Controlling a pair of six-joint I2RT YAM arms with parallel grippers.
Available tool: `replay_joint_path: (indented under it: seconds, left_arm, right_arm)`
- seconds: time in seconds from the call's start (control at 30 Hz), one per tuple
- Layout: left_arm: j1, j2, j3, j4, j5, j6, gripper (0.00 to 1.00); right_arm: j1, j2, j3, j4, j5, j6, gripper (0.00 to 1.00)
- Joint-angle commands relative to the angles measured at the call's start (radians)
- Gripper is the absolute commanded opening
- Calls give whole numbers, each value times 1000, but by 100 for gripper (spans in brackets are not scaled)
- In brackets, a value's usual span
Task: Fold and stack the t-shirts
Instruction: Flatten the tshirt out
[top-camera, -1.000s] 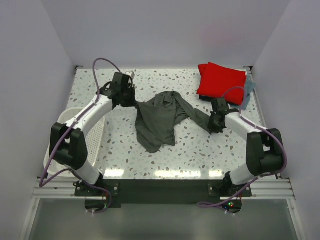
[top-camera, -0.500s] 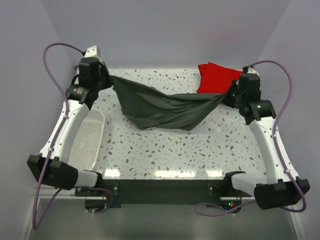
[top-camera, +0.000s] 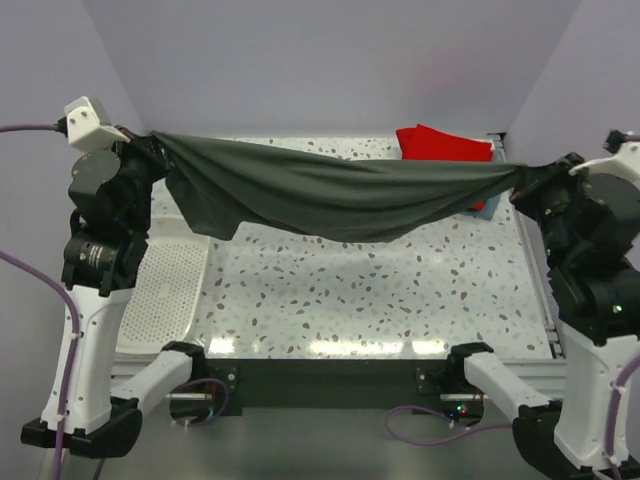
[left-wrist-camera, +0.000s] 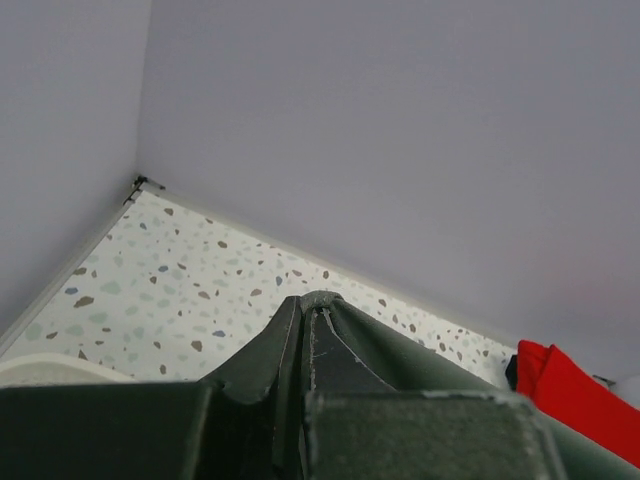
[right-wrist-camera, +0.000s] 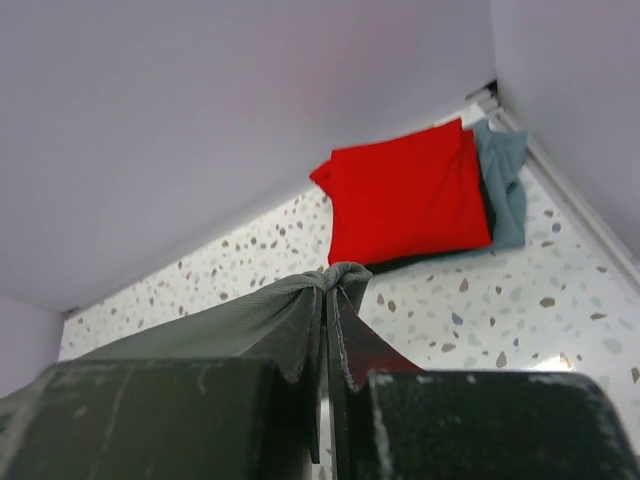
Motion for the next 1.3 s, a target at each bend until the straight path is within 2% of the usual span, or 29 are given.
replay_joint_path:
  seconds: [0.0,0.13,0.23,0.4,0.47,0.53,0.57,0.63,0.67,0.7,0.73,0.77,0.83,0.93,1.07,1.27]
  left_arm:
    - [8,-21,-5,50,14,-30,0]
    - [8,14,-103,53,152,-89,0]
    - [8,83,-201,105,299,-112,0]
    - [0,325,-307,212,517,-74,1]
    - [-13,407,-335,275,560,-37,4]
    - [-20,520,-320,283,579,-11,24]
    - [-21,585,-304,256,585,5,44]
    - [-26,616,-277,234,594,23,60]
    - [-27,611,-280,221,597,34,70]
    - [-29,601,-298,214,597,40,74]
    - [-33,584,-312,213,596,46,75]
    - [-36,546,-329,207,587,55,77]
    - [-43,504,-385,188,568,63,77]
    - [-49,424,-464,142,524,63,77]
    - [-59,340,-553,86,499,60,72]
    - [-110,301,-623,26,438,42,69]
  right_arm:
    - [-6,-8,130,-41,124,-74,0]
    - [-4,48,158,-38,162,-144,0]
    - [-6,61,47,39,187,-179,0]
    - [-16,117,-298,252,256,-185,0]
    - [-64,159,-409,312,241,-167,0]
    - [-128,244,-457,367,202,-125,0]
    - [-165,273,-458,370,188,-107,0]
    - [-217,345,-451,364,124,-63,26]
    - [-231,359,-451,366,98,-56,35]
    - [-245,382,-447,364,67,-55,42]
    - [-245,388,-441,361,38,-55,56]
    - [-245,390,-442,361,14,-59,64]
    - [-245,378,-456,370,-25,-74,88]
    - [-243,344,-493,357,-106,-82,93]
    - [-233,254,-601,335,-255,-65,90]
    - [-156,65,-838,257,-315,17,87]
